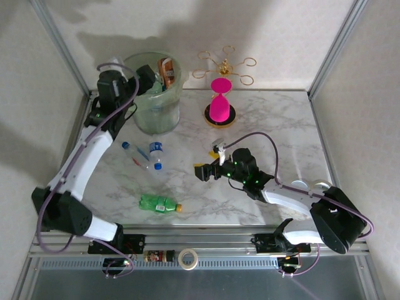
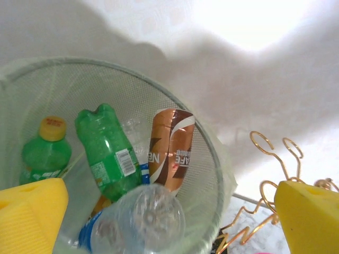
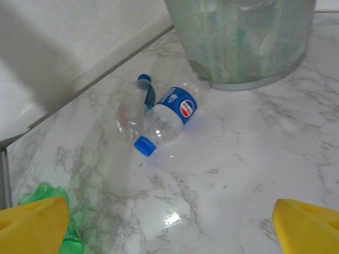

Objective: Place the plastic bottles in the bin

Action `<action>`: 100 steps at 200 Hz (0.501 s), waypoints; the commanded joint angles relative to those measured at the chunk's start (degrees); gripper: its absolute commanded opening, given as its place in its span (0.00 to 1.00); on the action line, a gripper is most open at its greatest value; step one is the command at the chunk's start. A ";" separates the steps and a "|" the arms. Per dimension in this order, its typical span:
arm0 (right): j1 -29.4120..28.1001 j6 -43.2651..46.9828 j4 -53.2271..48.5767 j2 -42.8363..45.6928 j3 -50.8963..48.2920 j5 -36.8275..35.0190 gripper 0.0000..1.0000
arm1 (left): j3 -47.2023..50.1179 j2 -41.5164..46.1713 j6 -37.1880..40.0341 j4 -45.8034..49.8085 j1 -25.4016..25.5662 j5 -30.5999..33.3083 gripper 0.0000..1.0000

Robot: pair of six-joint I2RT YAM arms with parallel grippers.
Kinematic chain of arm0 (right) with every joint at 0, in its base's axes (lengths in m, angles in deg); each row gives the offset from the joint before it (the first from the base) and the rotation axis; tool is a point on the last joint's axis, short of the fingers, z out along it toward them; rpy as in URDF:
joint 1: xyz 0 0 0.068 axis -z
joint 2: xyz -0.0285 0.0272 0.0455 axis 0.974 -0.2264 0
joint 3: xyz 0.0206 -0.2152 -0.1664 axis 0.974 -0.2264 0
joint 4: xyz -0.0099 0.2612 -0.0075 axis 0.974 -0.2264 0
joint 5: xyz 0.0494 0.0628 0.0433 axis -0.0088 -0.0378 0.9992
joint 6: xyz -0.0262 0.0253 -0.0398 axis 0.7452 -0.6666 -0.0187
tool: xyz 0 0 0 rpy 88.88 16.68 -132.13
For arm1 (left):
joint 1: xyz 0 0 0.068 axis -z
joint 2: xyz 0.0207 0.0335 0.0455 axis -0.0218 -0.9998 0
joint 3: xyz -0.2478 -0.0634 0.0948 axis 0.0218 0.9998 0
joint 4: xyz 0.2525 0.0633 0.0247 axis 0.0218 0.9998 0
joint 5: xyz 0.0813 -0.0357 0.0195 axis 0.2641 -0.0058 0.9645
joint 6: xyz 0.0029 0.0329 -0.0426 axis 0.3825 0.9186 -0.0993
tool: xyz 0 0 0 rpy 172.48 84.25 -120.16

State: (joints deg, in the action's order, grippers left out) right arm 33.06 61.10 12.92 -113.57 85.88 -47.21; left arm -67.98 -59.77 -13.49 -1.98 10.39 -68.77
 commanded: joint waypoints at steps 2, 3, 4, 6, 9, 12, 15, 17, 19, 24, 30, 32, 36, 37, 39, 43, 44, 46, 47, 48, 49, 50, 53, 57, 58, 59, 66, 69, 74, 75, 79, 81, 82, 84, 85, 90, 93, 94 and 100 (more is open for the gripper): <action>-1.07 0.71 1.45 -1.30 2.11 4.57 0.99 | 7.67 6.98 -1.72 0.63 0.64 1.74 1.00; -1.15 0.76 1.51 -1.33 2.09 4.58 0.99 | 8.02 7.29 -1.78 0.62 0.61 1.82 1.00; -1.24 0.83 1.53 -1.29 2.12 4.59 0.99 | 8.20 7.62 -1.86 0.57 0.59 1.86 1.00; -1.61 0.97 1.55 -1.34 2.15 4.59 0.99 | 9.07 8.27 -2.02 0.58 0.63 1.86 1.00; -2.11 1.25 1.51 -1.35 2.18 4.55 0.99 | 10.25 9.24 -2.32 0.48 0.66 2.05 1.00; -2.64 1.52 1.43 -1.53 2.32 4.40 0.99 | 11.35 10.20 -2.63 0.40 0.64 2.13 1.00; -3.24 1.91 1.12 -1.61 2.44 4.26 0.99 | 12.49 11.21 -2.90 0.35 0.59 2.34 1.00; -3.65 2.17 0.90 -1.68 2.60 4.00 0.99 | 13.25 11.87 -3.08 0.28 0.62 2.40 1.00; -4.05 2.38 0.58 -1.78 2.77 3.81 0.99 | 13.99 12.51 -3.19 0.20 0.63 2.53 0.99; -5.14 3.09 -0.20 -2.12 3.27 3.30 0.99 | 15.79 14.12 -3.42 0.18 0.66 2.91 1.00; -6.54 3.84 -1.28 -2.62 3.90 2.55 0.99 | 17.86 16.00 -3.56 0.15 0.62 3.83 1.00; -7.06 4.14 -1.52 -2.85 4.22 2.37 0.99 | 18.57 16.62 -3.59 0.17 0.59 4.14 1.00; -8.02 4.53 -2.07 -3.28 4.66 1.75 0.99 | 19.90 17.90 -3.68 0.09 0.66 5.00 1.00; -8.28 4.60 -2.24 -3.33 4.73 1.59 0.99 | 20.29 18.16 -3.69 0.09 0.66 5.21 1.00; -8.82 4.77 -2.53 -3.60 4.99 1.29 0.99 | 21.02 18.79 -3.69 0.04 0.67 5.67 1.00; -9.70 5.05 -3.00 -4.17 5.39 0.77 0.99 | 22.43 20.02 -3.82 -0.05 0.59 6.65 1.00; -9.95 5.13 -3.09 -4.30 5.48 0.66 0.99 | 22.79 20.36 -3.84 -0.11 0.58 6.91 1.00; -10.33 5.26 -3.27 -4.68 5.67 0.42 0.99 | 23.49 20.94 -3.93 -0.21 0.54 7.32 1.00; -10.48 5.28 -3.32 -4.77 5.76 0.40 0.99 | 23.88 21.26 -3.98 -0.24 0.56 7.55 1.00; -10.74 5.29 -3.39 -4.95 5.85 0.30 0.99 | 24.26 21.42 -4.06 -0.25 0.52 7.80 1.00; -10.95 5.34 -3.46 -5.08 5.98 0.20 0.99 | 24.62 21.76 -4.09 -0.31 0.55 8.06 1.00; -11.19 5.40 -3.55 -5.19 6.04 0.11 0.99 | 25.02 22.11 -4.16 -0.42 0.56 8.27 1.00; -11.83 5.41 -3.68 -5.67 6.40 -0.02 0.99 | 26.08 22.97 -4.46 -0.68 0.55 8.83 1.00; -12.52 5.47 -3.81 -6.28 6.73 -0.07 0.99 | 27.68 24.12 -4.88 -1.05 0.49 9.56 1.00; -12.68 5.47 -3.81 -6.37 6.81 -0.02 0.99 | 28.04 24.39 -4.99 -1.23 0.45 9.73 1.00; -13.01 5.43 -3.81 -6.54 6.81 0.00 0.99 | 28.45 24.65 -5.09 -1.36 0.43 9.85 1.00; -14.21 5.32 -3.94 -7.77 7.52 0.21 0.99 | 31.12 26.46 -5.87 -2.47 0.41 10.72 1.00; -14.70 5.30 -3.97 -8.31 7.80 0.33 0.99 | 32.09 27.26 -6.25 -2.91 0.41 11.02 0.99; -15.52 5.25 -4.20 -9.17 8.51 0.24 0.99 | 34.10 28.36 -6.97 -3.79 0.40 11.41 1.00; -15.72 5.28 -4.27 -9.35 8.63 0.22 0.99 | 34.47 28.48 -7.13 -3.92 0.36 11.53 1.00; -16.43 5.31 -4.47 -10.12 9.22 0.04 0.99 | 35.86 29.30 -7.74 -4.66 0.39 11.84 1.00; -16.85 5.34 -4.61 -10.53 9.55 -0.04 0.99 | 36.27 29.55 -8.02 -4.93 0.29 11.94 1.00; -17.04 5.41 -4.65 -10.73 9.72 -0.10 0.99 | 36.74 29.70 -8.19 -5.06 0.30 11.97 0.99; -17.36 5.50 -4.81 -11.10 10.02 -0.19 0.99 | 37.46 30.00 -8.48 -5.38 0.29 12.06 0.99; -17.51 5.53 -4.88 -11.32 10.09 -0.26 0.99 | 37.77 30.18 -8.64 -5.55 0.26 12.08 0.99; -18.54 5.84 -5.23 -12.37 11.03 -0.52 0.99 | 39.17 30.73 -9.32 -6.18 0.18 12.24 1.00; -19.07 6.06 -5.50 -12.92 11.62 -0.73 0.99 | 39.93 30.94 -9.70 -6.60 0.12 12.24 1.00; -19.25 6.12 -5.62 -13.20 11.81 -0.75 0.99 | 40.19 31.01 -9.82 -6.73 0.09 12.21 1.00; -20.22 6.55 -6.38 -14.58 12.87 -1.17 0.99 | 41.49 31.28 -10.53 -7.38 -0.18 12.14 1.00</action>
State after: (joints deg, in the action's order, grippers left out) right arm 16.54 65.45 9.20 -124.02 94.57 -46.62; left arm -31.39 -30.52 -19.79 -4.62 10.65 -59.86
